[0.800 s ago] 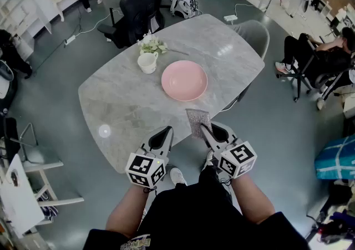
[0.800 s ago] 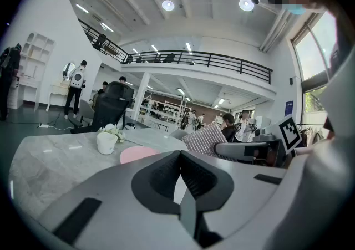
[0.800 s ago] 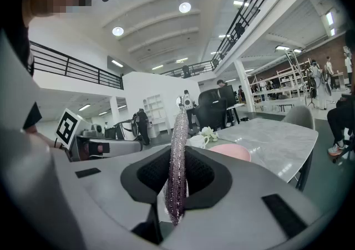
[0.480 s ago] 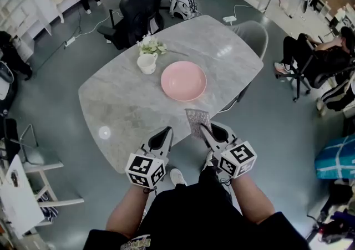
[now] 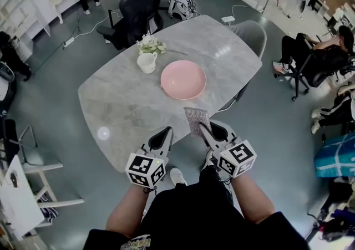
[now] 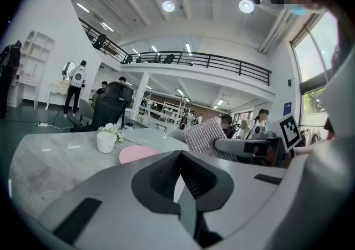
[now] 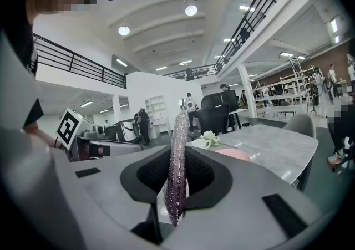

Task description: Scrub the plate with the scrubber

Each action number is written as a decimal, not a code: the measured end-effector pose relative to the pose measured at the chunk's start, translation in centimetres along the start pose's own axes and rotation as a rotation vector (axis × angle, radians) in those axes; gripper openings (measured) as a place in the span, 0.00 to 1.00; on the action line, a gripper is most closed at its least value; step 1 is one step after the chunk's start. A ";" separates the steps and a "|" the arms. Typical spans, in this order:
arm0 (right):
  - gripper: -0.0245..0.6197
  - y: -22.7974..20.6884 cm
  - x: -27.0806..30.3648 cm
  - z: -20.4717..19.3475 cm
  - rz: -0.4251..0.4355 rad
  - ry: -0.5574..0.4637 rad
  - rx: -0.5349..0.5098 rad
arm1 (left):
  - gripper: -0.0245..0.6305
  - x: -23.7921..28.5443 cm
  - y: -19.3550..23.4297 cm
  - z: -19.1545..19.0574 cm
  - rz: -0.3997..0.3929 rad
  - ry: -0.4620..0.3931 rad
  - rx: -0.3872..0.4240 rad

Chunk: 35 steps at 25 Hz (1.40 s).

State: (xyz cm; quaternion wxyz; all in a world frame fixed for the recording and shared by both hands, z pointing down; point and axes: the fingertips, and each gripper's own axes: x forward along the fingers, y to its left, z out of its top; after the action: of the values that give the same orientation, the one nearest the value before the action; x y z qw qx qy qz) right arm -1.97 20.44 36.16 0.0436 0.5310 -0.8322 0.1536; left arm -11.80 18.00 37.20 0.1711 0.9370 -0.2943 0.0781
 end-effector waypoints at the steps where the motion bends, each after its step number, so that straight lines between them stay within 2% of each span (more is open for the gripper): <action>1: 0.15 0.0 0.0 0.1 -0.003 -0.002 0.000 | 0.06 -0.1 0.0 0.0 -0.002 0.000 0.000; 7: 0.15 -0.3 0.1 0.1 -0.012 -0.015 0.011 | 0.06 -0.3 0.6 -0.4 0.002 0.009 -0.009; 14: 0.15 -2.5 1.0 0.7 -0.016 -0.001 0.025 | 0.06 1.2 1.2 -0.4 0.031 0.017 -0.032; 22: 0.15 -6.6 2.4 2.3 0.015 0.006 0.019 | 0.06 4.3 1.8 0.7 0.083 0.013 -0.059; 35: 0.15 -14.7 7.7 3.7 0.110 0.043 0.045 | 0.06 11.0 5.2 1.7 0.217 0.014 -0.131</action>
State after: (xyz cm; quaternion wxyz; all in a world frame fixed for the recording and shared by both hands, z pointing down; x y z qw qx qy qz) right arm 8.22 6.95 37.55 0.0411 0.4819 -0.8553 0.1856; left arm -5.71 7.61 39.77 0.2247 0.8858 -0.3975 0.0831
